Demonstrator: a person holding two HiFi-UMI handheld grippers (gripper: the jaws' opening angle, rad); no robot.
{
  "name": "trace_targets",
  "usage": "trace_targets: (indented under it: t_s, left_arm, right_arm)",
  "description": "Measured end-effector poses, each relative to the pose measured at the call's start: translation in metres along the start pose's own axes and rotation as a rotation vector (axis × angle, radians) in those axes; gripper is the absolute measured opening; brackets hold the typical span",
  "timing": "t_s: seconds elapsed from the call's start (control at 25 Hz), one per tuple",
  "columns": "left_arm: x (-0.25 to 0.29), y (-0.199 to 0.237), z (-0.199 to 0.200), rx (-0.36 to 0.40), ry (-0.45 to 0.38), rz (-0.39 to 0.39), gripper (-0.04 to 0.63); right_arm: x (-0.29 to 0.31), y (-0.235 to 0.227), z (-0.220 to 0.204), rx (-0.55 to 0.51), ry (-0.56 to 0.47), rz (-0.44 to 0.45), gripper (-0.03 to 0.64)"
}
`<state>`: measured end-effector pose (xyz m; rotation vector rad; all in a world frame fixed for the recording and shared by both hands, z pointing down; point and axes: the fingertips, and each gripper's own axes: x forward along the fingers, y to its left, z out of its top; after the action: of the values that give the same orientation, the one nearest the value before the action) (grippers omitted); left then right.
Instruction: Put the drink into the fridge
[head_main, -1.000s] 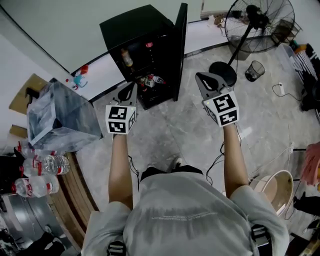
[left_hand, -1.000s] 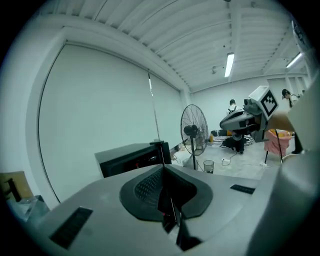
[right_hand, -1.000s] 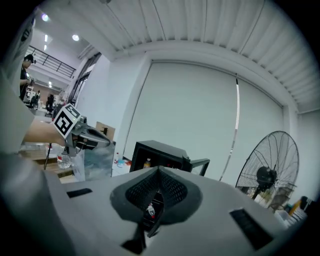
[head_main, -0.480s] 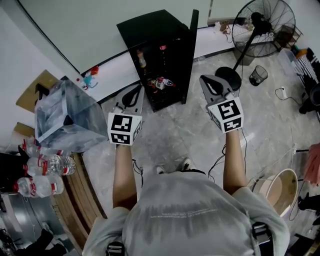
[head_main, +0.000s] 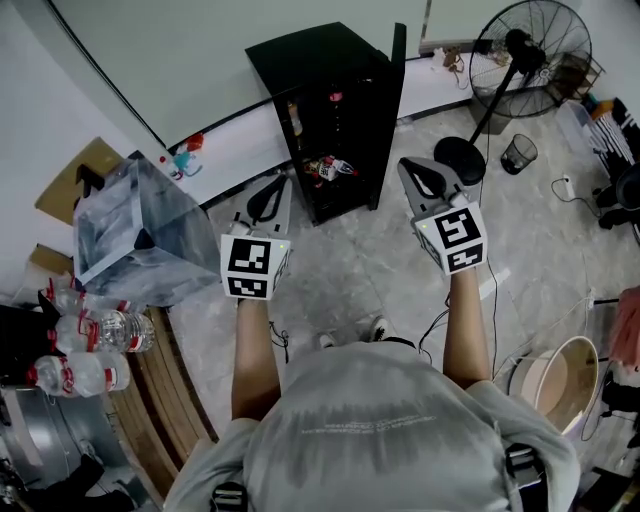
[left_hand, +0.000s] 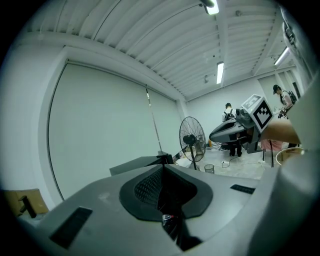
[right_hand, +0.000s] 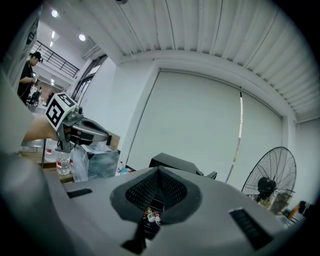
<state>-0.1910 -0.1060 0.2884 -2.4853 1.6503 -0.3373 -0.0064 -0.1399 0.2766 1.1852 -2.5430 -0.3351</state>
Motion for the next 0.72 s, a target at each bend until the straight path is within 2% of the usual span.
trace_targets:
  t_s: [0.48,0.72]
  left_arm:
    - [0.018,-0.010,-0.001,-0.009,0.003,-0.058,0.015]
    - [0.027,-0.009,-0.004,-0.027,0.006,-0.046,0.016]
  right_arm:
    - [0.009,0.003,-0.006,0.015,0.021,0.009,0.002]
    - [0.011,-0.004,-0.009,0.020,0.021,0.001,0.002]
